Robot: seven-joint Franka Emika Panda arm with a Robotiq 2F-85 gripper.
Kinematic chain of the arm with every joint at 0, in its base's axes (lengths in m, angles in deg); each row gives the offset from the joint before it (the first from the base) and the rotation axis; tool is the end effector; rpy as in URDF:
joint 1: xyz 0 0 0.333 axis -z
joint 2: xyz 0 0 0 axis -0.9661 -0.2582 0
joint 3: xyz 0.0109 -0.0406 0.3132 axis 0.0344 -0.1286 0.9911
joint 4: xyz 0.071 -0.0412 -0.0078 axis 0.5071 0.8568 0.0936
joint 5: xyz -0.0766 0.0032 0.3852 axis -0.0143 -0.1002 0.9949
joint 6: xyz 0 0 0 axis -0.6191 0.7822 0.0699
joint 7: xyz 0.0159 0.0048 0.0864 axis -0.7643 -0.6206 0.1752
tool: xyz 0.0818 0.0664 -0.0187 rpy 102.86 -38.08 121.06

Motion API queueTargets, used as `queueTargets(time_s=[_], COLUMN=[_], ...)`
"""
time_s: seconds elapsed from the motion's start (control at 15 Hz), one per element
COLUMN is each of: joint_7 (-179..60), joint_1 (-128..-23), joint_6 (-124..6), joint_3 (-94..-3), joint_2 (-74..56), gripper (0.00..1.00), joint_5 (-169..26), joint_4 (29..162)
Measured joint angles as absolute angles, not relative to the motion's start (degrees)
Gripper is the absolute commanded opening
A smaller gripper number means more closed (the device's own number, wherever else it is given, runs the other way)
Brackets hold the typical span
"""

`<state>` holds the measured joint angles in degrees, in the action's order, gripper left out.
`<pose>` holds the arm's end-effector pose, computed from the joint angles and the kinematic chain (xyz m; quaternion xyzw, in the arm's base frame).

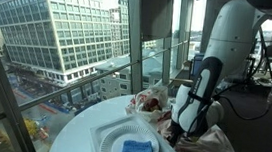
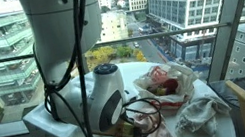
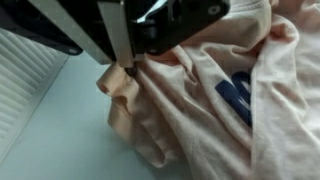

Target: Place the clothes on the box

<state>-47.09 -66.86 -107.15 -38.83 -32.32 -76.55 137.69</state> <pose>0.4891 -0.0009 0.0577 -0.9911 -0.1047 -0.0793 0.0227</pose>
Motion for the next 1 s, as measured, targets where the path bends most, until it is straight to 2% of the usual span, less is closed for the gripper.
queueTargets(time_s=[0.33,0.6,0.67,0.8,1.0], joint_7=[-48.89,-49.29,-49.29,-49.32,-49.92], joint_1=[-64.55,-57.0,-54.74,-51.74,-50.75], joint_6=[-109.96,-110.14,-110.13,-110.03,-110.01], joint_3=[-33.88,-25.22,-22.9,-20.12,-20.0], joint_2=[-29.77,-28.08,-27.87,-27.77,-27.51], gripper=[0.02,0.04,0.29,0.33,0.57], joint_5=[-76.21,-76.2,-76.2,-76.2,-75.96], joint_4=[138.41,139.57,139.86,140.2,140.53])
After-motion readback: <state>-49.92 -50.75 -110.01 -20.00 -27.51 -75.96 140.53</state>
